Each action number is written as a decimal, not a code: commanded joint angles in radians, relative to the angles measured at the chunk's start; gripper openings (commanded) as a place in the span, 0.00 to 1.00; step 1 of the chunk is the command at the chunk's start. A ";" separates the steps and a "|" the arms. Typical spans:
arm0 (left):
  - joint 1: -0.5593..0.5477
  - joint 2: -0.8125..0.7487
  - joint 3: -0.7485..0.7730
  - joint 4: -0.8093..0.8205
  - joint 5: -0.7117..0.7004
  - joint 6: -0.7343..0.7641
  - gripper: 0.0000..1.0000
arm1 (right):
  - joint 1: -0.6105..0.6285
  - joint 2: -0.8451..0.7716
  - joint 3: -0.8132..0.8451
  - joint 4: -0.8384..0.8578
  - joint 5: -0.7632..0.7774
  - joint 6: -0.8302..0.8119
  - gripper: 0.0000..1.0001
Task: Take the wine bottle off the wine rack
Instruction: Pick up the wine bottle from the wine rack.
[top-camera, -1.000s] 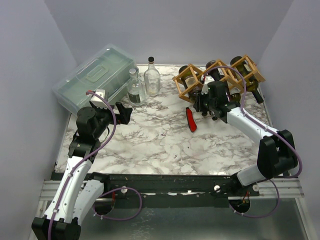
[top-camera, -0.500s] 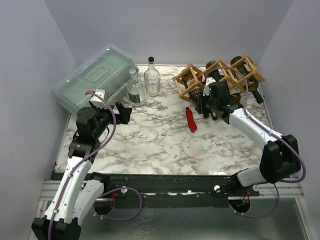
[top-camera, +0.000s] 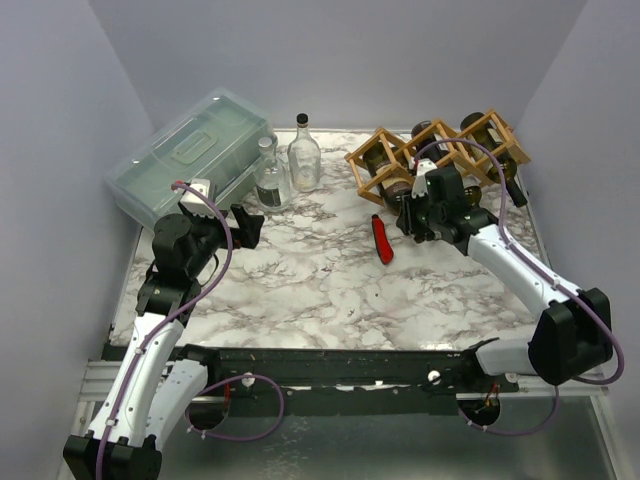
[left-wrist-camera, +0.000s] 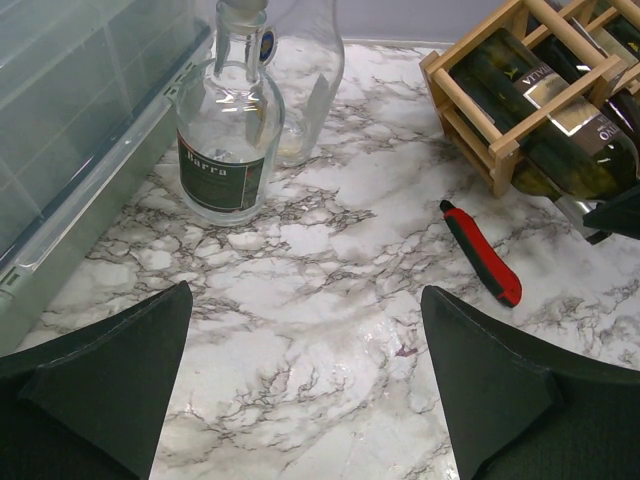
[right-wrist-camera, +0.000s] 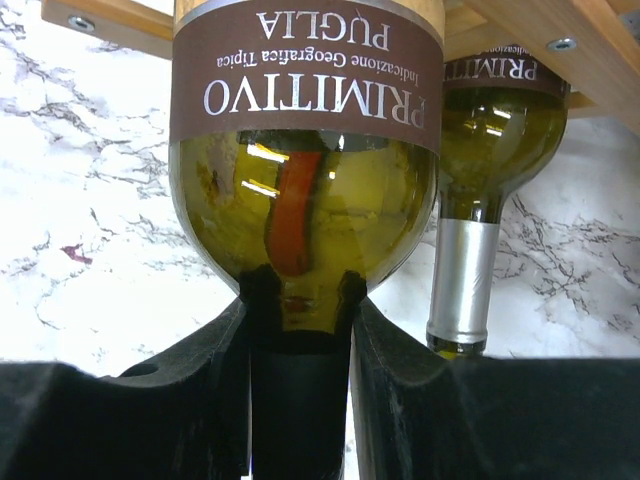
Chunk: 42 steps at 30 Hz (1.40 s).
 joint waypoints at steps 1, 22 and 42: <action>0.005 -0.011 -0.015 -0.002 -0.016 0.016 0.99 | 0.000 -0.070 0.007 0.056 -0.024 -0.033 0.00; 0.004 -0.011 -0.019 -0.002 -0.014 0.040 0.99 | -0.026 -0.317 -0.139 -0.147 -0.009 -0.190 0.00; 0.003 -0.091 -0.090 0.135 0.243 0.096 0.99 | -0.149 -0.534 -0.165 -0.294 -0.172 -0.450 0.00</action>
